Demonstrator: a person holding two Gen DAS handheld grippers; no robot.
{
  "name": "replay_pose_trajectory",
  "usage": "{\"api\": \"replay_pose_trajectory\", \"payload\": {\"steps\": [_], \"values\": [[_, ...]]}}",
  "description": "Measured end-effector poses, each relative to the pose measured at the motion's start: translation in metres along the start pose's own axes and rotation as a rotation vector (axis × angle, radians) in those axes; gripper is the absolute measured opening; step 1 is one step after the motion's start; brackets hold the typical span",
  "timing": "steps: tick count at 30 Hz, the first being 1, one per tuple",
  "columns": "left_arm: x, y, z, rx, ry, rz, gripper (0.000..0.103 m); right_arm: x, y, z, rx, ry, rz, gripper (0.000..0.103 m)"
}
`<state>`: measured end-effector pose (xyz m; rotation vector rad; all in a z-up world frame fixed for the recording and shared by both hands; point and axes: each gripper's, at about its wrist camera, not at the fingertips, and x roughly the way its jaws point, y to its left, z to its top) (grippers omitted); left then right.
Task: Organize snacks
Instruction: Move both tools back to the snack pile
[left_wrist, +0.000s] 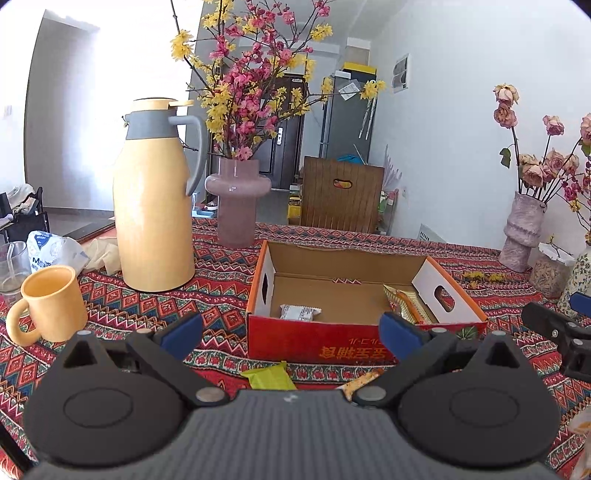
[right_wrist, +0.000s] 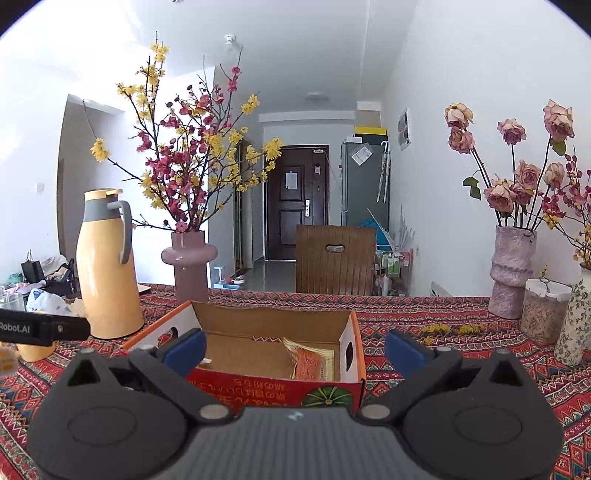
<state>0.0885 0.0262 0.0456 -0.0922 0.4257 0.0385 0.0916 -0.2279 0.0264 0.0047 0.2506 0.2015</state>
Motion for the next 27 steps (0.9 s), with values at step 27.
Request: {"api": "replay_pose_trajectory", "payload": {"steps": [27], "values": [[-0.034, 0.011, -0.072, -0.033, 0.157, 0.003, 0.103, -0.066, 0.007, -0.064, 0.046, 0.119, 0.024, 0.103]]}}
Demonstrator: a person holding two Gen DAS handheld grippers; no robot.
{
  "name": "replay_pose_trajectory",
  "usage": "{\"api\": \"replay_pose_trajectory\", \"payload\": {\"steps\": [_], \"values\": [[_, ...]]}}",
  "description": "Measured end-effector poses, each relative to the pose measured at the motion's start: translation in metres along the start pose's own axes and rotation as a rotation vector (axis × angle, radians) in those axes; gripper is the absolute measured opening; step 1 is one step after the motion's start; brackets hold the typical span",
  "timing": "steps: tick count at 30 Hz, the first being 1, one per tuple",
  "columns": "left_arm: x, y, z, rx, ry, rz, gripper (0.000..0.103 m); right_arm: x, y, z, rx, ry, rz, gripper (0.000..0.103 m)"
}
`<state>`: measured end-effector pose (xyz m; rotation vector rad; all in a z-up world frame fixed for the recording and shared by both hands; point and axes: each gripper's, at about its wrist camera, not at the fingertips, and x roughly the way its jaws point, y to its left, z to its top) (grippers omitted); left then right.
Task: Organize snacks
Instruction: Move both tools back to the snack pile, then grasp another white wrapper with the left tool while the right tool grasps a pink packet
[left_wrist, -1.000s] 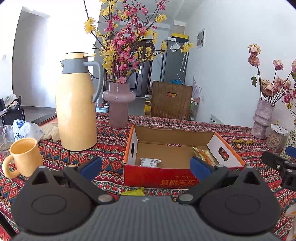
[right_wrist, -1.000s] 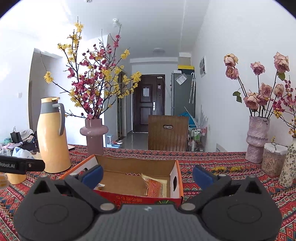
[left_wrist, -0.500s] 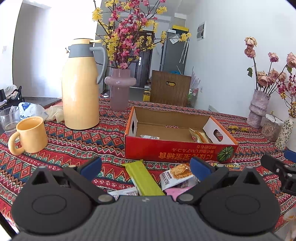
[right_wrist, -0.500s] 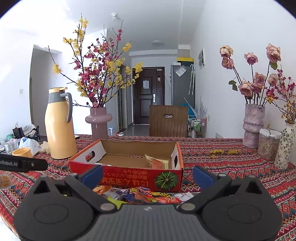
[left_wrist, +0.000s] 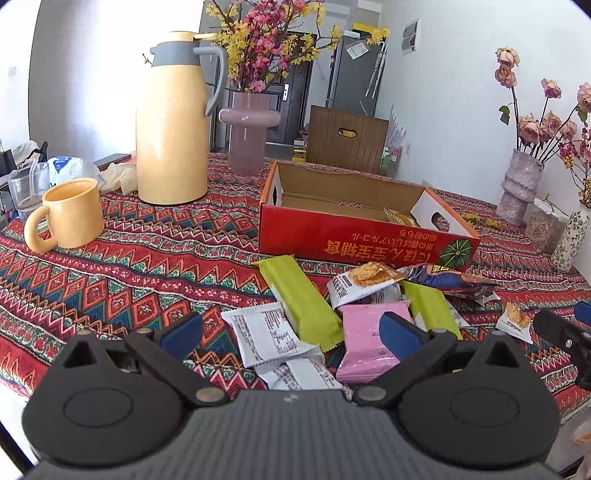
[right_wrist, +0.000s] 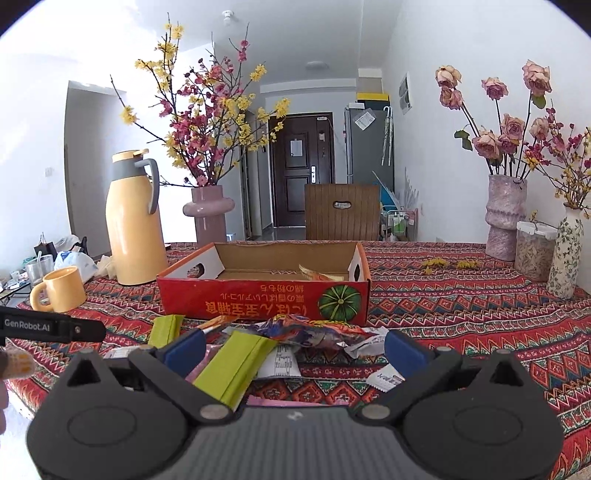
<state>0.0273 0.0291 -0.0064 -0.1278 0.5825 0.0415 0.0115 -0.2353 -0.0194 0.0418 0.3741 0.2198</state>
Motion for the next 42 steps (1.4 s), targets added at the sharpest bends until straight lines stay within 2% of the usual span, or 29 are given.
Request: {"api": "replay_pose_trajectory", "payload": {"steps": [10, 14, 17, 19, 20, 23, 24, 29, 34, 42], "values": [[0.040, -0.006, -0.018, 0.015, 0.148, 0.069, 0.103, 0.014, -0.007, -0.017, 0.025, 0.057, -0.004, 0.103], [0.049, -0.004, -0.024, 0.015, 0.182, 0.091, 0.101, 0.016, -0.009, -0.020, 0.030, 0.067, -0.004, 0.103], [0.050, -0.004, -0.026, 0.017, 0.197, 0.090, 0.094, 0.018, -0.010, -0.021, 0.033, 0.073, -0.006, 0.103], [0.050, -0.004, -0.027, 0.028, 0.210, 0.081, 0.077, 0.018, -0.009, -0.022, 0.033, 0.075, -0.005, 0.103], [0.050, -0.005, -0.028, 0.032, 0.218, 0.073, 0.072, 0.018, -0.009, -0.022, 0.032, 0.076, -0.004, 0.103], [0.048, -0.005, -0.030, 0.043, 0.214, 0.074, 0.061, 0.019, -0.008, -0.022, 0.029, 0.077, -0.003, 0.103], [0.048, -0.005, -0.030, 0.047, 0.210, 0.075, 0.054, 0.019, -0.007, -0.022, 0.028, 0.079, -0.002, 0.103], [0.043, -0.003, -0.031, 0.053, 0.192, 0.067, 0.044, 0.020, -0.007, -0.025, 0.025, 0.092, -0.007, 0.103], [0.035, -0.005, -0.030, 0.066, 0.159, 0.064, 0.042, 0.022, -0.010, -0.028, 0.022, 0.112, -0.017, 0.103], [0.016, -0.010, -0.022, 0.088, 0.088, 0.041, 0.042, 0.037, -0.005, -0.039, 0.006, 0.196, -0.017, 0.103]]}}
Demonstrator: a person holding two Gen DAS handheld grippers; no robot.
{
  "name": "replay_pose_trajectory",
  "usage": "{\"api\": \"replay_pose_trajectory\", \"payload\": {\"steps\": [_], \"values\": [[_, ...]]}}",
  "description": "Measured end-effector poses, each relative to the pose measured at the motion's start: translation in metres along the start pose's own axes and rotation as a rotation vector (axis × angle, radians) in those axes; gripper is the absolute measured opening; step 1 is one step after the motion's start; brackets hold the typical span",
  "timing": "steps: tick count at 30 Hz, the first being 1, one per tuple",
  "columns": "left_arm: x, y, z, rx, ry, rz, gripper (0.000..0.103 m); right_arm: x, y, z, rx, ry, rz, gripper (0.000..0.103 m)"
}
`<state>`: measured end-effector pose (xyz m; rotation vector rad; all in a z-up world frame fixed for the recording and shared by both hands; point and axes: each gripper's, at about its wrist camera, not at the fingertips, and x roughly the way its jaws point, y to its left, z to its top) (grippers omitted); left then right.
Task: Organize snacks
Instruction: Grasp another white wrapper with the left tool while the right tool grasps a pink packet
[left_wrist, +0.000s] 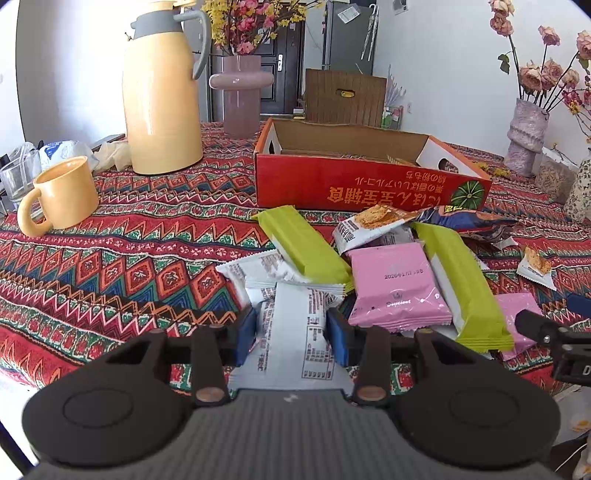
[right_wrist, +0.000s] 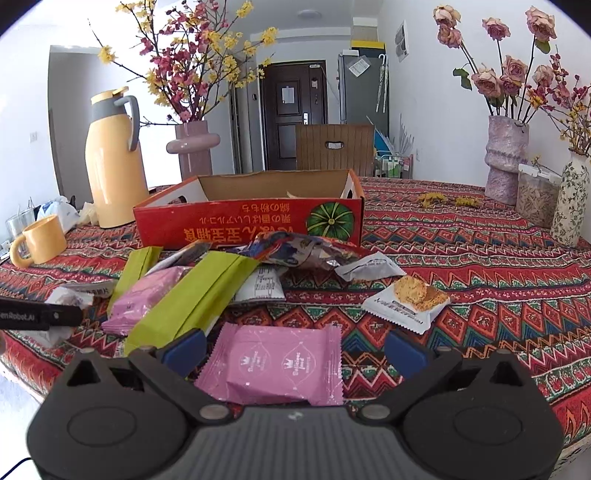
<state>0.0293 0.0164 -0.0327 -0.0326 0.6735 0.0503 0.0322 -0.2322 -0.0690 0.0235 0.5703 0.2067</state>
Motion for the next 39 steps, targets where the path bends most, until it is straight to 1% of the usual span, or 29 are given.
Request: {"api": "replay_pose_trajectory", "payload": {"steps": [3, 5, 9, 19, 23, 25, 27, 28, 30, 34, 36, 39], "values": [[-0.004, -0.002, 0.004, 0.008, -0.022, -0.002, 0.042, 0.008, 0.003, 0.000, 0.006, 0.028, 0.010, 0.103], [-0.005, -0.003, 0.006, 0.006, -0.031, -0.005, 0.042, 0.016, 0.004, 0.000, 0.015, 0.045, -0.003, 0.103], [-0.004, -0.003, 0.008, 0.001, -0.032, -0.006, 0.042, 0.029, 0.002, 0.001, 0.039, 0.076, -0.001, 0.103], [-0.003, 0.001, 0.007, -0.011, -0.028, -0.006, 0.042, 0.044, 0.005, 0.001, 0.032, 0.103, -0.002, 0.103], [-0.002, 0.004, 0.007, -0.016, -0.028, -0.007, 0.042, 0.045, 0.007, 0.000, 0.013, 0.093, -0.014, 0.102], [-0.002, 0.005, 0.007, -0.020, -0.028, -0.008, 0.042, 0.045, 0.010, -0.002, -0.013, 0.087, -0.022, 0.098], [-0.002, 0.005, 0.008, -0.023, -0.029, -0.008, 0.042, 0.044, 0.012, -0.004, -0.033, 0.074, -0.028, 0.092], [-0.002, 0.005, 0.008, -0.024, -0.030, -0.008, 0.042, 0.043, 0.012, -0.004, -0.032, 0.069, -0.024, 0.091], [-0.002, 0.006, 0.008, -0.026, -0.031, -0.008, 0.042, 0.042, 0.011, -0.004, -0.030, 0.060, -0.027, 0.082], [-0.002, 0.006, 0.008, -0.027, -0.031, -0.008, 0.042, 0.039, 0.004, -0.004, 0.004, 0.032, -0.035, 0.069], [-0.002, 0.006, 0.008, -0.026, -0.030, -0.009, 0.042, 0.037, 0.000, -0.004, 0.026, 0.020, -0.028, 0.057], [-0.002, 0.006, 0.008, -0.025, -0.033, -0.010, 0.042, 0.034, -0.003, -0.002, 0.037, 0.003, -0.030, 0.053]]}}
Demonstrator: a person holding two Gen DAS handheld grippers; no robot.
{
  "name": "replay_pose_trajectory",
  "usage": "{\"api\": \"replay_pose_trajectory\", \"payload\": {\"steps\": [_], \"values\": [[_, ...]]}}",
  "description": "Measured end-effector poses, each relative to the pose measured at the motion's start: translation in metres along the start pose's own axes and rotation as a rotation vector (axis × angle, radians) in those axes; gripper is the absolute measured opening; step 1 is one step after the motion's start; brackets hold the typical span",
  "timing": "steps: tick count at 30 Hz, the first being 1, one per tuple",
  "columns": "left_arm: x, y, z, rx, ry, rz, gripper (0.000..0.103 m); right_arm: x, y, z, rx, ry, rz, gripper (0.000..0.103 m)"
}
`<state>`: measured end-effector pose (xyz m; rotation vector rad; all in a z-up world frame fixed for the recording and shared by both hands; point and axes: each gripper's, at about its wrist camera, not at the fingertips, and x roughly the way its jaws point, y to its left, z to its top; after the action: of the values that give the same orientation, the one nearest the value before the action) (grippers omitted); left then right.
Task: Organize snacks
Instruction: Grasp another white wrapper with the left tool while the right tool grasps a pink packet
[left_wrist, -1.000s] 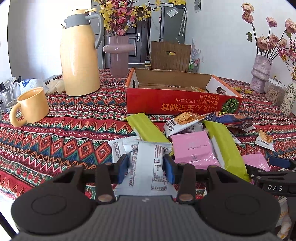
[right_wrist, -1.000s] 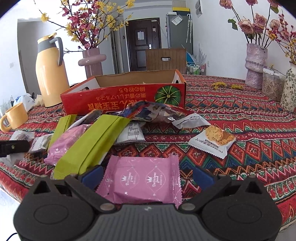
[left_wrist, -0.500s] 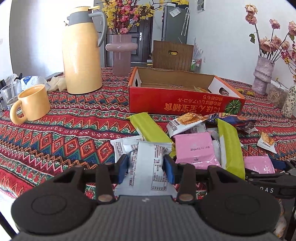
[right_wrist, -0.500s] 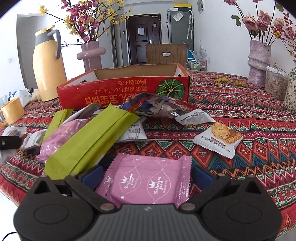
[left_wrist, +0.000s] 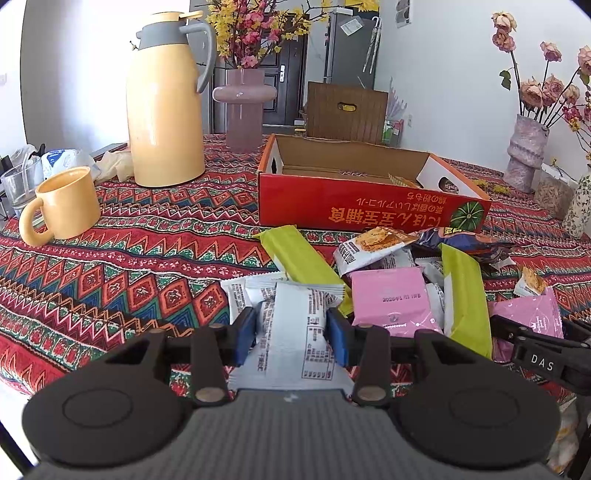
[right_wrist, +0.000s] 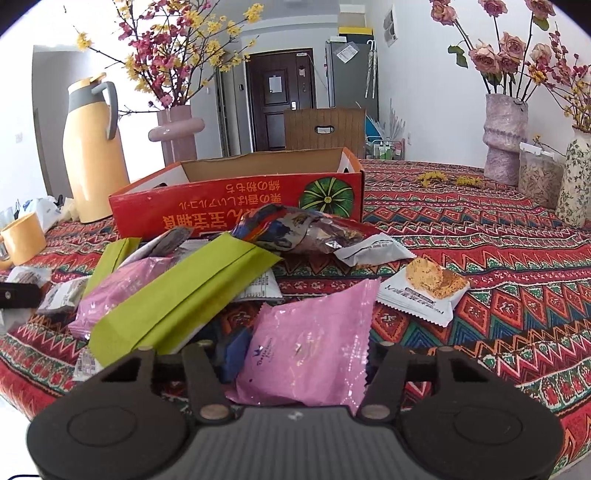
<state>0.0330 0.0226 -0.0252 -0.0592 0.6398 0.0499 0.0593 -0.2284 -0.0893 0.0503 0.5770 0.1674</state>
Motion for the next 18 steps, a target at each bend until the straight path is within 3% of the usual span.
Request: {"api": "replay_pose_trajectory", "payload": {"steps": [6, 11, 18], "values": [[0.001, -0.001, 0.003, -0.004, -0.008, -0.004, 0.042, -0.002, 0.000, 0.000, 0.003, -0.019, 0.002, 0.050], [0.001, -0.002, 0.008, -0.008, -0.025, -0.010, 0.043, -0.005, -0.002, 0.002, 0.004, -0.036, 0.008, 0.039], [0.006, -0.005, 0.012, -0.008, -0.027, -0.013, 0.043, -0.004, -0.003, 0.002, 0.004, -0.032, 0.012, 0.040]]}}
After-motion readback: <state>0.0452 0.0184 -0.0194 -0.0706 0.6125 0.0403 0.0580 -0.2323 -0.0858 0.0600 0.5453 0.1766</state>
